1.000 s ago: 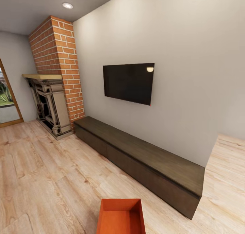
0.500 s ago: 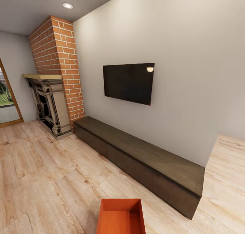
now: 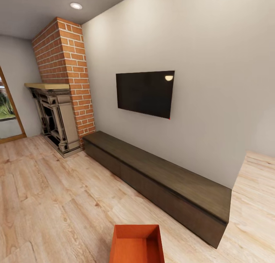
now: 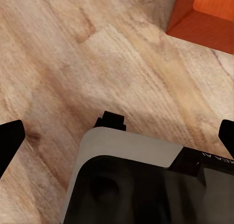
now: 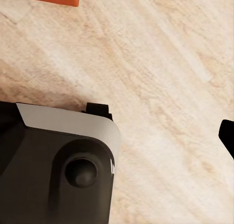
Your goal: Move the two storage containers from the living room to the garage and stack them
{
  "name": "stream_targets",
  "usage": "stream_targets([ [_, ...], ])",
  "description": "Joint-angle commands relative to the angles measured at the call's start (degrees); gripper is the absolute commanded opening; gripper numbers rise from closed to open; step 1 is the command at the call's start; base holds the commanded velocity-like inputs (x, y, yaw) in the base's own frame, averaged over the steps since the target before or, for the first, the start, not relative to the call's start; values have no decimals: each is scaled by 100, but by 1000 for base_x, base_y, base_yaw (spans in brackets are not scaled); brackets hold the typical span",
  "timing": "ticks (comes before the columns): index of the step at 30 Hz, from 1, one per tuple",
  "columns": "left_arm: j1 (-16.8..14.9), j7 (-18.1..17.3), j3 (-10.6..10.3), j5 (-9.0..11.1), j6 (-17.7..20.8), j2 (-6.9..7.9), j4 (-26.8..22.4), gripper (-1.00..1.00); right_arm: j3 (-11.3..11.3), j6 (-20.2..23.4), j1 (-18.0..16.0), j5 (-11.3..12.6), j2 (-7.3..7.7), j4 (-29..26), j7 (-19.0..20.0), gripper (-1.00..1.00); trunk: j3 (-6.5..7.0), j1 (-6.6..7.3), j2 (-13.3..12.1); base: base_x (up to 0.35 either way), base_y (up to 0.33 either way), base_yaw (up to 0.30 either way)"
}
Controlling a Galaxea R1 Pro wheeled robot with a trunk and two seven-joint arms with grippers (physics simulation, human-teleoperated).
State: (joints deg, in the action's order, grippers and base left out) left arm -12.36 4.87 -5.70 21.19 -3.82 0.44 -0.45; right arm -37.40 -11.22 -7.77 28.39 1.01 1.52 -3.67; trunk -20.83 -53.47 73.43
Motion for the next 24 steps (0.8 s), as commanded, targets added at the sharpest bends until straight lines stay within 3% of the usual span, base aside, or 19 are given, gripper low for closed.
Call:
stream_targets([
  [1,-3,14,-49,43,-14,0,0,100,-48,-23,-6,44,-4,15,-2,100,-7,0,4,1,1,0],
  [24,-2,58,-63,-19,-14,62,-68,100,-54,-49,-6,41,29,18,50,100,-200,0,4,0,0,0],
])
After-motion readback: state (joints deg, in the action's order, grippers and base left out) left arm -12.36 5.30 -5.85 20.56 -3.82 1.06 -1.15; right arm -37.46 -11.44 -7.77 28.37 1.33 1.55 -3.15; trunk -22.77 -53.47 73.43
